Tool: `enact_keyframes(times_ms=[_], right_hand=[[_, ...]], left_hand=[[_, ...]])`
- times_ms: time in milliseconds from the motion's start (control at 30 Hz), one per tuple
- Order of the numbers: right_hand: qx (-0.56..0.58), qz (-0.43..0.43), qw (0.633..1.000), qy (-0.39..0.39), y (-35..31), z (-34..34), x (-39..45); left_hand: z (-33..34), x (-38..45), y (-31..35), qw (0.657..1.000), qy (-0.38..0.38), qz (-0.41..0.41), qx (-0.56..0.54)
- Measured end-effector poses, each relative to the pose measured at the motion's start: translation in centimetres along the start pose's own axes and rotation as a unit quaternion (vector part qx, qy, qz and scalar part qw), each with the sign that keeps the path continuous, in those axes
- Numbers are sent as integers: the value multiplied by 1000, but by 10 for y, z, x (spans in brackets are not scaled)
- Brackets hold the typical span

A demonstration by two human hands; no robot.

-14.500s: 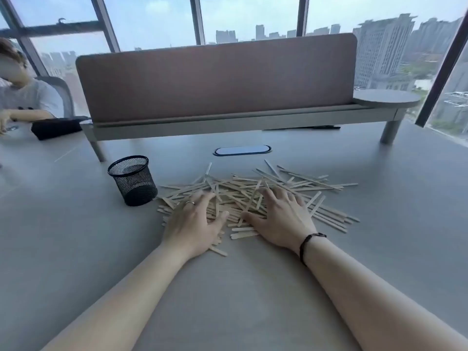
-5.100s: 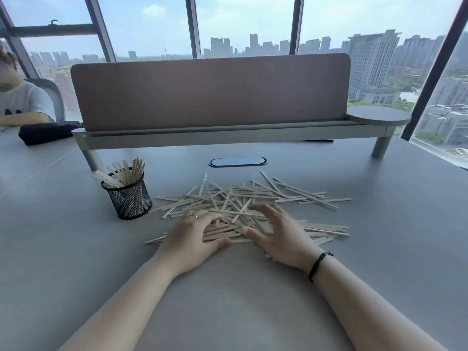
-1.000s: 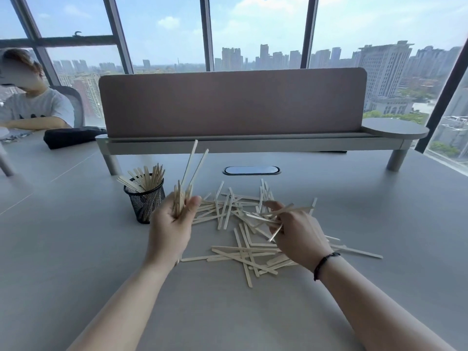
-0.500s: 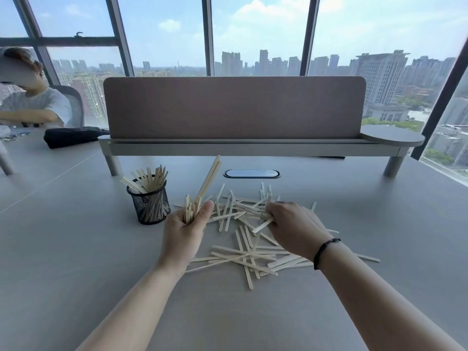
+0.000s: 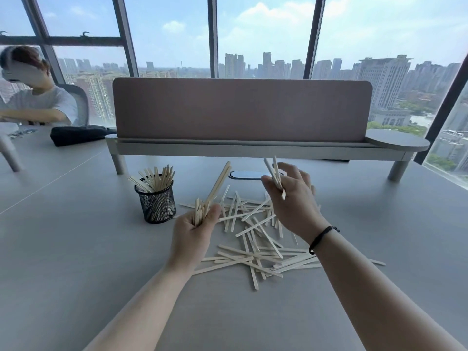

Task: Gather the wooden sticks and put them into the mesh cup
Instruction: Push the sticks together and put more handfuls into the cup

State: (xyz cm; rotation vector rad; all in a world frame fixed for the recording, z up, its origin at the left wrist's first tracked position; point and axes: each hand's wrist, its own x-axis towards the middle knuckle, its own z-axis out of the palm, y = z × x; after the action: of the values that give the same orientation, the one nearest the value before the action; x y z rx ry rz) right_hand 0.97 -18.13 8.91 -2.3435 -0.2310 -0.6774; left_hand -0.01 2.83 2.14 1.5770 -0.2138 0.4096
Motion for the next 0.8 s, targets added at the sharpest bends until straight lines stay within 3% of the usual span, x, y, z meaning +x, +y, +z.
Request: enact_keyframes(times_ms=[100,200,400,500,667,800], right_hand=[[95,41,995,-14,-8,5,5],[280,83,956,-20,-21,7,6],[430,163,887,42,-28,25,7],[439,185,879,26,-23,35,2],[392,177,903,-2,-15,48,-6],[376,157,912,-35,-12,54,-15]], left_hand=[[-1,0,1,998,2,-26,-50],[1,1,2,994,-3,-50,-100],[2,2,3,988,10,-70,-136],[2,2,2,990,17,-60,-123],[1,2,3,995,34,-34,-83],[4,1,1,993,43,-58,-93]])
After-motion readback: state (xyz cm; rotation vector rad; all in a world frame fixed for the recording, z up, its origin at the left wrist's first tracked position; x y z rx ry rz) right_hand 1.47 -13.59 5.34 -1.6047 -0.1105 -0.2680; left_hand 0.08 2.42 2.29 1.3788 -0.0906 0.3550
